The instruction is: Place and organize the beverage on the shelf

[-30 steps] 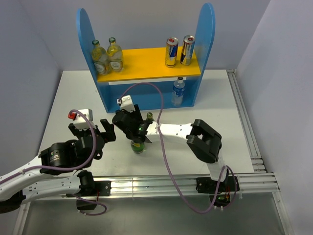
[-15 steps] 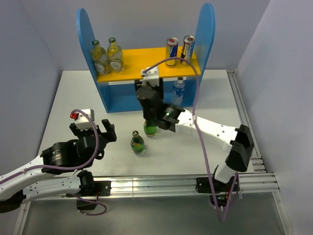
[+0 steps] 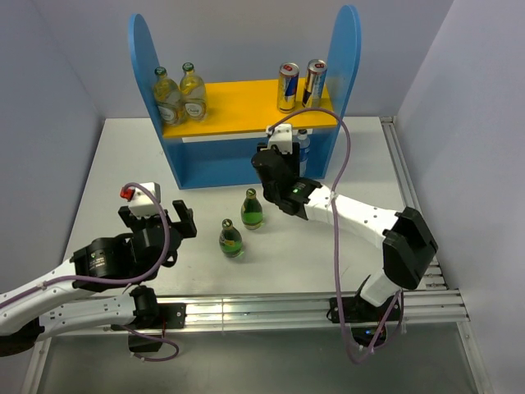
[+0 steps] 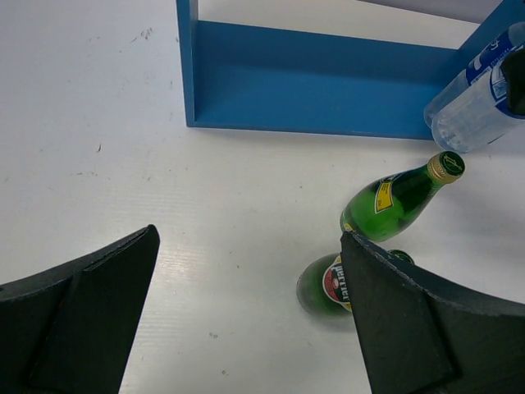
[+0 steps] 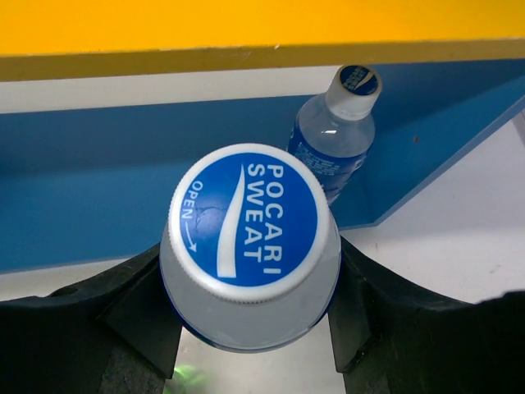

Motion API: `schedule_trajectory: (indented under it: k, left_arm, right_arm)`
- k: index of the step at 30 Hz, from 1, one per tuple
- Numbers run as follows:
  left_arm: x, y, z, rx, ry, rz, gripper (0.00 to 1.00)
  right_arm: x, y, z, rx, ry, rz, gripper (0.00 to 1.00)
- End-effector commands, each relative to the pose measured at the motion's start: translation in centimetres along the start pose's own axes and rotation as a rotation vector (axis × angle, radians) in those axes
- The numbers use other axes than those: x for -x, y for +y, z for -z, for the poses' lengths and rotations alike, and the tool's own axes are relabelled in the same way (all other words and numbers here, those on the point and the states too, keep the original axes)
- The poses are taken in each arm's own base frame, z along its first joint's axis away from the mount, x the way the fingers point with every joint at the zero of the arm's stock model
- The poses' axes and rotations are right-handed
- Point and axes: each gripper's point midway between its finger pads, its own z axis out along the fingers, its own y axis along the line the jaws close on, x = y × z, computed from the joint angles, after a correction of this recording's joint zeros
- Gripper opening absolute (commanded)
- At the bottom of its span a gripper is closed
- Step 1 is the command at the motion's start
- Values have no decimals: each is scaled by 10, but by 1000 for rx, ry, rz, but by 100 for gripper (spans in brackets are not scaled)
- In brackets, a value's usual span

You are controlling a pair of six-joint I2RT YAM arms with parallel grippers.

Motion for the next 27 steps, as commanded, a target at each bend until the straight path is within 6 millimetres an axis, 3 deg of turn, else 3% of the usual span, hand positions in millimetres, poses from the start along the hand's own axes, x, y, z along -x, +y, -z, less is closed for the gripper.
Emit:
schedule_trajectory:
  k: [1, 13, 27]
  left_arm:
    - [6, -2, 1, 1, -15, 24, 99]
    - [6, -3, 1, -5, -13, 21, 99]
    - [3, -4, 0, 3, -7, 3, 99]
  right_arm:
    - [51, 1, -7, -14, -150, -252, 0]
    - [3, 3, -65, -74, -125, -296, 0]
    - [-13, 1, -90, -113, -187, -369, 0]
